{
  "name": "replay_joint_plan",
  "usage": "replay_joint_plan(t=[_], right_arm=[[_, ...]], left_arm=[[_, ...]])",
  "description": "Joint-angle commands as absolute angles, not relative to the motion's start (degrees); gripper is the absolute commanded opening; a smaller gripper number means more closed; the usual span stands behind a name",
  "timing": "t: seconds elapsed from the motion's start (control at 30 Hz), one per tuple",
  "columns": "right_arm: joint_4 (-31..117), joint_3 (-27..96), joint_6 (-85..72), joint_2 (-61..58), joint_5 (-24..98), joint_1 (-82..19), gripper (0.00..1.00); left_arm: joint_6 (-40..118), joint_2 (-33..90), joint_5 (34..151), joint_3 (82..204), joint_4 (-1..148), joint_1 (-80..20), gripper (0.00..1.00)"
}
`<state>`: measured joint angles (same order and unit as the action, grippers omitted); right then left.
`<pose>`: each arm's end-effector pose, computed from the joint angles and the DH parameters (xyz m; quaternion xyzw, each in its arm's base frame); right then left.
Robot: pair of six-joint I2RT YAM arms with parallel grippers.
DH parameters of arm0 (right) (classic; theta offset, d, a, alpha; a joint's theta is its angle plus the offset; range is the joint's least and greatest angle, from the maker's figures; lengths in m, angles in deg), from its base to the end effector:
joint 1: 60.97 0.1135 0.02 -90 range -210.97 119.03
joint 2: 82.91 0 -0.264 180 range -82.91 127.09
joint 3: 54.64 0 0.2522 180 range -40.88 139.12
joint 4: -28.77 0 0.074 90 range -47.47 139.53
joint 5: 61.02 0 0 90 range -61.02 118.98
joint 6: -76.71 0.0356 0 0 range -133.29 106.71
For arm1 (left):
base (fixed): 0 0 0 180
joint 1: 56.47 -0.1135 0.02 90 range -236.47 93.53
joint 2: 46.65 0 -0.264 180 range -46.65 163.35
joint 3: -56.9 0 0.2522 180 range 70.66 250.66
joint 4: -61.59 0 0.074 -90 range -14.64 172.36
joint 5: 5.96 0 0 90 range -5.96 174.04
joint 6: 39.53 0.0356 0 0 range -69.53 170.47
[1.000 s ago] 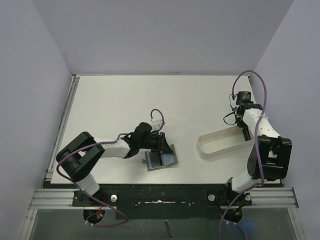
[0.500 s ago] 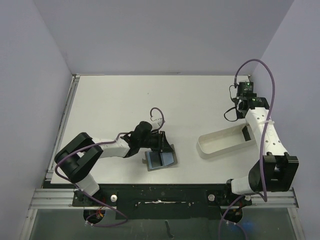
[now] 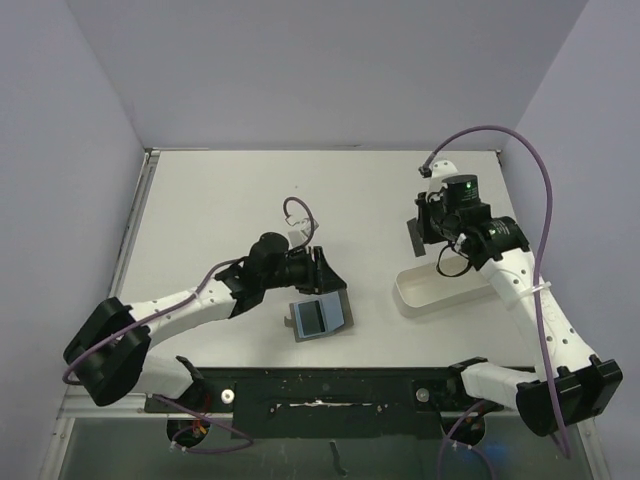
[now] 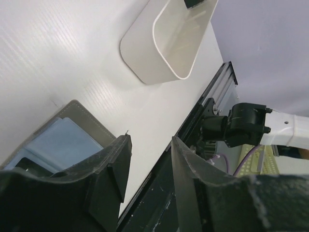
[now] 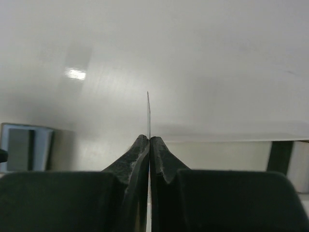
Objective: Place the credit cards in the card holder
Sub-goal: Pick up the credit card from the storage box.
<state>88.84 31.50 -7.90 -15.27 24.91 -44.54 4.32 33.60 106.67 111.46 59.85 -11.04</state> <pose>0.2316 0.0656 0.3650 -0.0732 0.9086 0.0458 0.4086 0.2009 -0.2235 0.2210 0.1018 0.8228 -0.4978 0.2547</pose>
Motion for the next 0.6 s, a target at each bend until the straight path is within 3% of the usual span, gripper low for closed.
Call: replay_joint_plan(t=[0.0, 0.3, 0.57], right_arm=[[79.35, 27.75, 1.81, -16.32, 39.75, -41.92, 0.0], [63.27, 22.42, 12.3, -18.91, 58.42, -39.12, 0.0], [52.96, 17.29, 17.95, -21.67, 68.58, -38.42, 0.0]], left_arm=[[6.71, 25.94, 101.64, 115.49, 68.51, -11.08, 0.38], [1.26, 14.93, 96.1, 116.08, 71.98, -12.08, 0.39], [-5.5, 9.86, 94.53, 111.8, 61.84, -12.26, 0.4]])
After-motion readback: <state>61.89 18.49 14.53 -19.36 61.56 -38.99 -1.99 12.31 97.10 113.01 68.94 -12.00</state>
